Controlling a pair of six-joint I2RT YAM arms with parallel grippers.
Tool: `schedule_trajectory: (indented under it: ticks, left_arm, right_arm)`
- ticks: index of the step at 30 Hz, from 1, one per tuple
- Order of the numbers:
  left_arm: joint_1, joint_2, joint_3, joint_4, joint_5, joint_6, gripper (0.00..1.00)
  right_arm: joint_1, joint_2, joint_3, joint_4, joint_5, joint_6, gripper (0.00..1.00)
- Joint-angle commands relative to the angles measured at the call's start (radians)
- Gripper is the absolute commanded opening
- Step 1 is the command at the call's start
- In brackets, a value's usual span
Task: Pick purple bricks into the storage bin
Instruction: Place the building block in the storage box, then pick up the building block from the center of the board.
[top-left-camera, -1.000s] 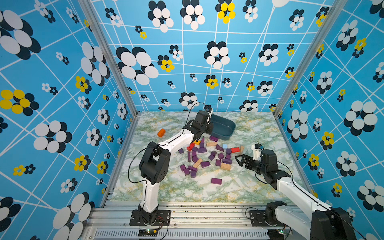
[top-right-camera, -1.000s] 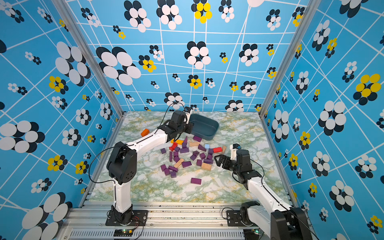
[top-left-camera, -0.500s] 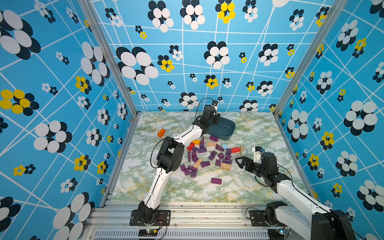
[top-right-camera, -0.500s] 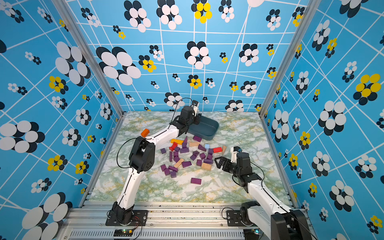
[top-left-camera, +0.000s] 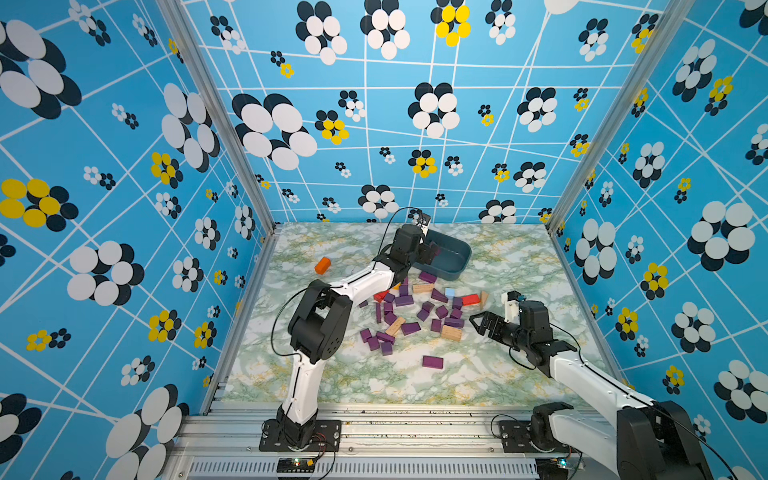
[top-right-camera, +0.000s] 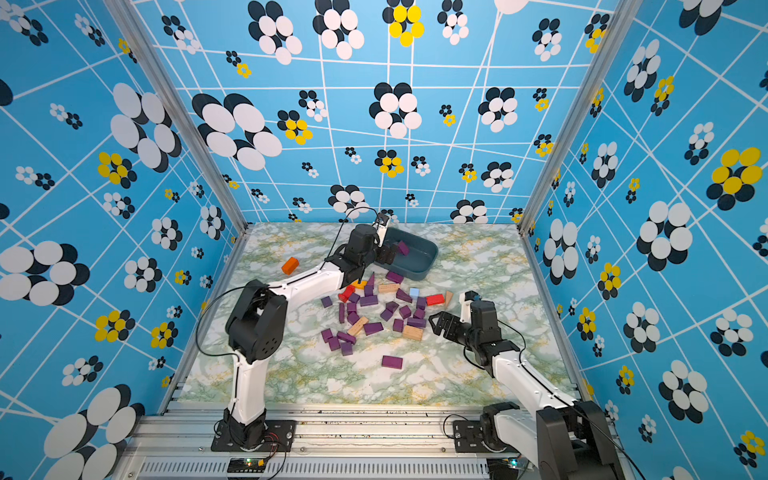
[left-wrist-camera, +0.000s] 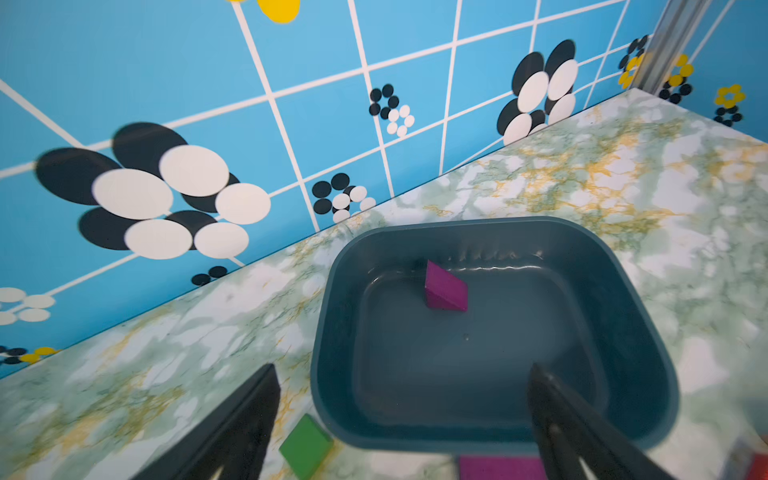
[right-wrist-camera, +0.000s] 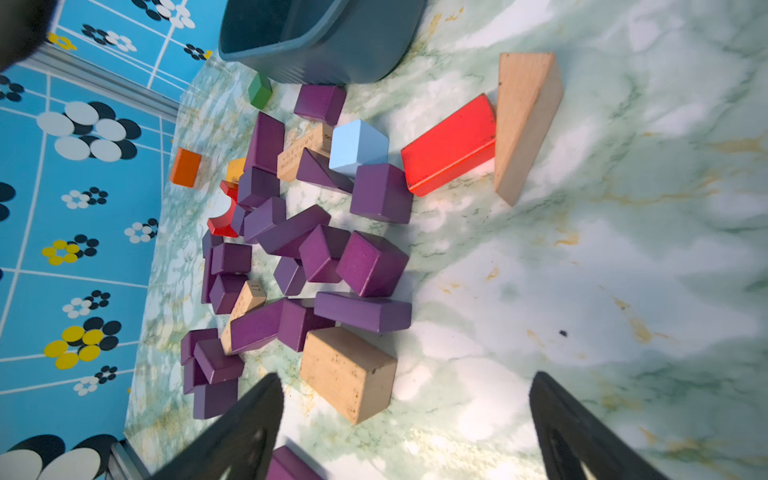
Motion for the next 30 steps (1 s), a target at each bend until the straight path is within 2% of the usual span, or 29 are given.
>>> schedule_trajectory:
  ticks: [1,8,10,16,23,26,30]
  left_arm:
    - [-0.029,-0.197,-0.146,0.019,-0.043,0.018,0.96]
    - [-0.041,-0.534,-0.516,-0.047,0.043,-0.122,0.97]
    - [-0.045,-0.62,-0.614,-0.042,0.099,-0.106,1.0]
    - [-0.059,-0.832,-0.834,-0.047,0.144,-0.071,0.99]
    - [-0.061,-0.916,-1.065,0.17,0.176,-0.167,0.99]
    - [-0.061,-0.929,-1.131,0.27,0.202,-0.161,0.99]
    - [-0.065,-0.935,-1.174,0.315,0.203,-0.144,0.99]
  right_arm:
    - [0.01,0.015,0.058,-0.095,0.04,-0.061,0.94]
    - [0.065,0.077,0.13,-0.168,0.081,-0.105,0.93]
    - [0.094,0.105,0.158,-0.194,0.121,-0.119,0.93]
    - [0.2,0.202,0.242,-0.233,0.238,-0.138,0.93]
    - [0.272,0.355,0.399,-0.351,0.314,-0.154,0.83]
    - [0.29,0.395,0.435,-0.367,0.348,-0.148,0.82]
    - [0.307,0.437,0.468,-0.388,0.364,-0.136,0.79]
